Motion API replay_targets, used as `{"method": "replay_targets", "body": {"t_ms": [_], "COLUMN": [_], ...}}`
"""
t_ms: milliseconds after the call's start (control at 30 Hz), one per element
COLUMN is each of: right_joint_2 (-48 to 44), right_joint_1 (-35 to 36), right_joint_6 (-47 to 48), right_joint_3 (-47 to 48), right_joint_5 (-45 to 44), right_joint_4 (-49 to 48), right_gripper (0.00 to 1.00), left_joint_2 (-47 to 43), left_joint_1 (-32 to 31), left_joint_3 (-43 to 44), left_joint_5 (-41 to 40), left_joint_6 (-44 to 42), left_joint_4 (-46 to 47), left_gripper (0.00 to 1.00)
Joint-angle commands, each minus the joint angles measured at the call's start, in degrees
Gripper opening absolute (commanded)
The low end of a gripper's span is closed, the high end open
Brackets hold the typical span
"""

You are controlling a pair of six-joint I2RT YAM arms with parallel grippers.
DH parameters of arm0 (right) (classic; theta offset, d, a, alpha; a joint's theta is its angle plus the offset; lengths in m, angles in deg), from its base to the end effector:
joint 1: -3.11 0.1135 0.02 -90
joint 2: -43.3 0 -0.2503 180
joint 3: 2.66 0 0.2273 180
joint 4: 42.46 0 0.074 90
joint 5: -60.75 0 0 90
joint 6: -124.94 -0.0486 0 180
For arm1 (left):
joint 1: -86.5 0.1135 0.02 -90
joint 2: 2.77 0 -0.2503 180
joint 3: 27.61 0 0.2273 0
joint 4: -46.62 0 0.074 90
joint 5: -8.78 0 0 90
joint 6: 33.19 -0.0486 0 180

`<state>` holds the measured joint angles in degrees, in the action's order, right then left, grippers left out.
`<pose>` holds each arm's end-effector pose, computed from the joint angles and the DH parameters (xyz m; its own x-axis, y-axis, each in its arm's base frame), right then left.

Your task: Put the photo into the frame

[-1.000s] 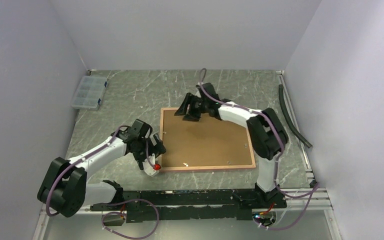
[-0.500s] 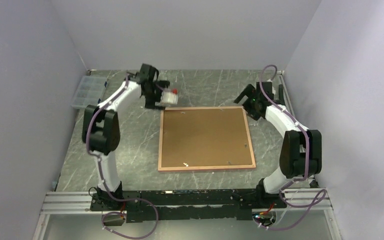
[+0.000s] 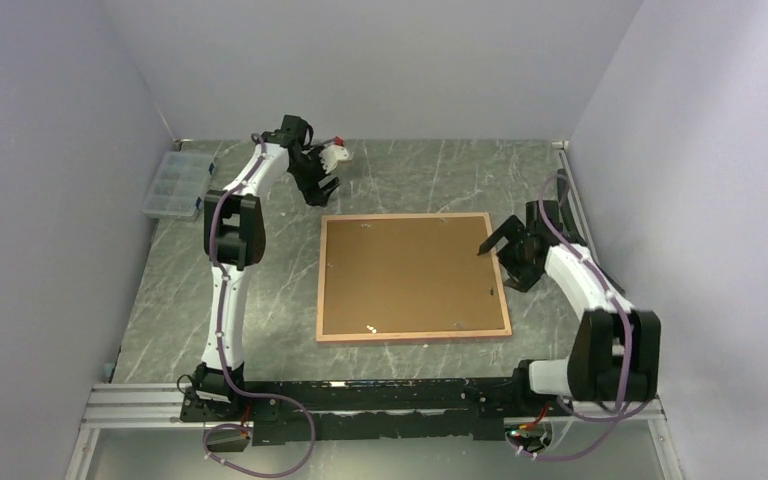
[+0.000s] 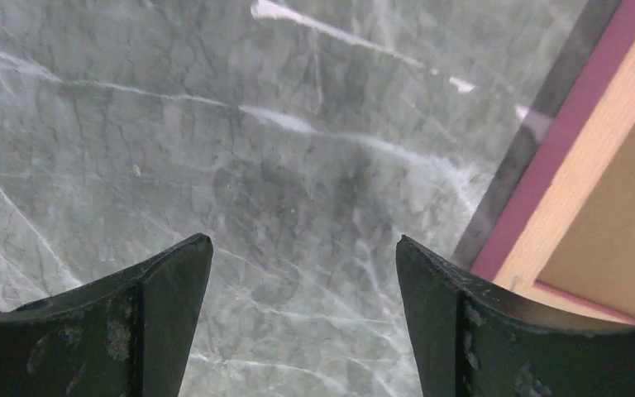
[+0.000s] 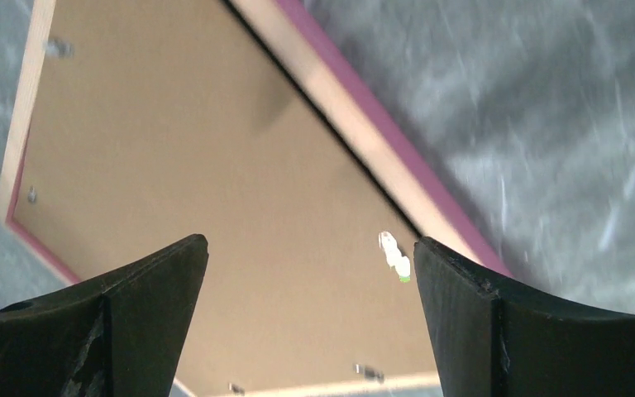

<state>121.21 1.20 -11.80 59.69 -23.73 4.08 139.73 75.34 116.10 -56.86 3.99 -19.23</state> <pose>0.2438 -0.0035 0.1891 -0.6139 0.7458 -0.2588 0.6352 0.6613 0.3990 0.4832 -0.1158 0.1638 -0.2572 0.7905 -0.5558 0.9176 0.3801 0.1160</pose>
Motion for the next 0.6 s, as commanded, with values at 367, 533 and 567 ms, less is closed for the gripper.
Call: {"method": "replay_targets", "body": {"t_ms": [367, 533, 567], "right_joint_2": [-24.2, -26.08, -25.61], "right_joint_1": [3.88, 9.19, 9.29], "right_joint_6": [-2.91, -7.42, -7.91], "right_joint_3": [-14.72, -19.48, -20.18], "right_joint_5": [15.43, 16.48, 16.08], "right_joint_4": [25.7, 22.28, 20.67], "right_gripper": [1.0, 1.0, 1.0], "left_joint_2": [-0.73, -0.42, -0.39], "left_joint_1": [0.36, -0.1, -0.3], "left_joint_3": [-1.25, -1.59, -1.68], "left_joint_5": [13.19, 14.02, 14.05], "left_joint_6": [15.47, 15.03, 14.82], "left_joint_4": [5.37, 5.36, 5.18], "left_gripper": [0.83, 0.82, 0.81]}}
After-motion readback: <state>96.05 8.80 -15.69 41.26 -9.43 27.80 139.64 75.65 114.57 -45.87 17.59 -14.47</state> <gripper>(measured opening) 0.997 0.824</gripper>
